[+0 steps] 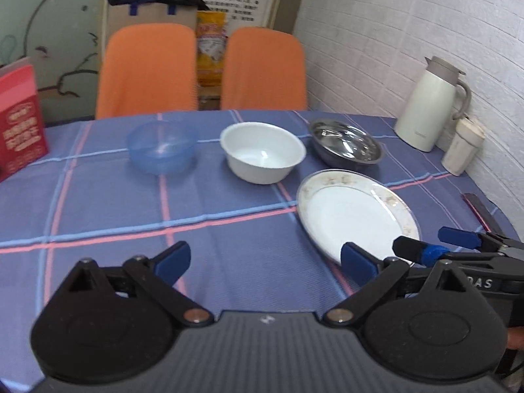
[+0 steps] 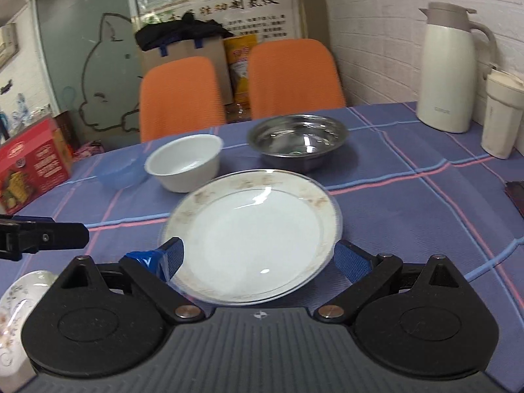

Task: Organize plates and bowls
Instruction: 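Grasp the rim of the gold-rimmed white plate with the left gripper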

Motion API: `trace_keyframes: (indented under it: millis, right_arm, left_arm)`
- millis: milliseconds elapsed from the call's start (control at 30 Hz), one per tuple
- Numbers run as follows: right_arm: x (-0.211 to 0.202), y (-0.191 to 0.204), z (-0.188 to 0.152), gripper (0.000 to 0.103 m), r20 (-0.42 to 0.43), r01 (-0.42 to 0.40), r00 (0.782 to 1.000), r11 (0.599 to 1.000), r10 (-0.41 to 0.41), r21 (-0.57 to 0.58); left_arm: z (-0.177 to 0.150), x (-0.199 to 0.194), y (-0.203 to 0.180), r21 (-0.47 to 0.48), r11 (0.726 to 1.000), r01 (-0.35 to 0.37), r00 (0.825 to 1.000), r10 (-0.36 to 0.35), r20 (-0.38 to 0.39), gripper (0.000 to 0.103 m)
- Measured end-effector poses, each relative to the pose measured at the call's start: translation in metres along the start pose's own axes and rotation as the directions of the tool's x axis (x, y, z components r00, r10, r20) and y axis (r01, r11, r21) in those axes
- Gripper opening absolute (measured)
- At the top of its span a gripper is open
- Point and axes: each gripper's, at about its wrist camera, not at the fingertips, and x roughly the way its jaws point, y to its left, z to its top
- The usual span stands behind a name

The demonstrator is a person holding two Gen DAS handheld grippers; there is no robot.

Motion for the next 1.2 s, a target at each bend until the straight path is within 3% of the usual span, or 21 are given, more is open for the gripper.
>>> trace_keyframes:
  millis: [200,333,367,400,467,633,833,933,967,1200]
  right_arm:
    - [0.050,-0.020,0.004,0.086,-0.096,0.029,0.995,1.000,-0.030,-0.012]
    - [0.060,-0.018,-0.001,0.087,-0.128,0.001,0.992,0.999,-0.006,-0.042]
    - [0.060,-0.016,-0.001,0.087,-0.120,0.002,0.993,0.998,-0.009,-0.057]
    - [0.062,-0.014,-0.001,0.087,-0.122,0.004,0.992,0.997,-0.013,-0.072]
    - [0.063,-0.010,-0.001,0.088,-0.119,0.001,0.993,0.995,-0.013,-0.096]
    - [0.062,0.002,-0.007,0.089,-0.094,-0.023,0.995,0.994,0.012,-0.112]
    - [0.062,0.012,-0.008,0.089,-0.096,-0.016,0.995,0.995,0.006,-0.102]
    - [0.058,0.012,-0.007,0.089,-0.103,-0.020,0.995,0.998,0.013,-0.068]
    - [0.055,0.011,-0.006,0.089,-0.106,-0.028,0.994,0.999,0.024,-0.036]
    - [0.034,0.024,-0.008,0.089,-0.077,-0.068,0.995,0.997,0.066,-0.024]
  left_arm:
    - [0.032,0.092,-0.027,-0.002,0.997,0.076,0.984,-0.075,-0.158,0.097]
    - [0.039,0.128,-0.032,-0.033,0.997,0.070,0.973,-0.076,-0.219,0.095]
    - [0.039,0.134,-0.032,-0.033,0.997,0.063,0.970,-0.069,-0.233,0.091]
    - [0.038,0.136,-0.034,-0.023,0.998,0.060,0.971,-0.063,-0.232,0.089]
    - [0.039,0.138,-0.041,0.020,0.999,0.038,0.974,-0.033,-0.225,0.076]
    - [0.036,0.137,-0.047,0.077,0.997,-0.005,0.977,0.021,-0.212,0.064]
    - [0.031,0.134,-0.057,0.104,0.995,-0.003,0.977,0.025,-0.213,0.064]
    - [0.033,0.131,-0.049,0.041,0.999,0.030,0.974,-0.020,-0.226,0.063]
    - [0.033,0.128,-0.047,0.023,0.999,0.048,0.972,-0.041,-0.229,0.057]
    - [0.031,0.101,-0.045,0.034,0.999,0.026,0.984,-0.019,-0.179,0.056]
